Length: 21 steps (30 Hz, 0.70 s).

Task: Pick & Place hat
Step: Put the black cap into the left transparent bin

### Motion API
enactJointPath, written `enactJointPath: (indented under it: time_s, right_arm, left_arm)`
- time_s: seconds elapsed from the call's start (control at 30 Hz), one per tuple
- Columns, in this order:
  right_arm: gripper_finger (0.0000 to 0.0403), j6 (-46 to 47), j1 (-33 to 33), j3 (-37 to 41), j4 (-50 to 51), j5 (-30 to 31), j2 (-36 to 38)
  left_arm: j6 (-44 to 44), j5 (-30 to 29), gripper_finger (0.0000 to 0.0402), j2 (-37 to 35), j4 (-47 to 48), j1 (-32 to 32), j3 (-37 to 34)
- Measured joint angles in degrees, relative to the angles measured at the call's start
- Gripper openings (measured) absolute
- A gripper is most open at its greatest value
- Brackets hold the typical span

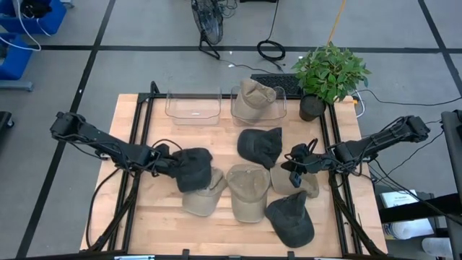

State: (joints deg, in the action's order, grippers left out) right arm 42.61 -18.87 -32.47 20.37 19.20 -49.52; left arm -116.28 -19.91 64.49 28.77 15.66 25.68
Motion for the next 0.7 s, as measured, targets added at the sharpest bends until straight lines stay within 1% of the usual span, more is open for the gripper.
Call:
enactJointPath:
  time_s: [0.1, 0.17, 0.23, 0.33, 0.43, 0.53, 0.6, 0.7]
  right_arm:
    - [0.0, -0.3, 0.0, 0.0, 0.0, 0.0, 0.0]
    - [0.0, -1.4, 0.0, 0.0, 0.0, 0.0, 0.0]
    - [0.0, -2.9, 0.0, 0.0, 0.0, 0.1, 0.0]
    - [0.0, -5.7, 0.0, 0.0, 0.0, 0.2, 0.0]
    - [0.0, -6.0, 0.0, 0.0, -0.1, 1.6, 0.0]
    - [0.0, -4.9, 0.1, 0.0, -0.4, 3.4, 0.0]
    - [0.0, -4.2, 0.1, 0.0, -0.4, 4.7, 0.0]
    - [0.0, -4.5, 0.1, 0.0, -0.4, 4.9, 0.0]
  left_arm:
    - [4.3, -3.3, 0.0008, 0.0, 0.4, 0.0, 3.8]
    - [8.1, -5.1, 0.0008, 0.0, 3.1, -0.3, 7.4]
    - [12.0, -5.5, 0.0007, 0.0, 8.1, -0.9, 11.4]
    - [16.4, -6.3, 0.0007, -0.1, 18.1, -2.5, 18.5]
    - [21.3, -9.2, 0.0007, -0.1, 25.3, -4.3, 25.3]
    - [28.5, -12.9, 0.0006, -0.1, 28.0, -6.5, 31.1]
    - [35.1, -14.1, 0.0007, -0.5, 28.8, -8.5, 34.5]
    - [45.4, -15.3, 0.0007, -0.9, 28.9, -12.4, 39.1]
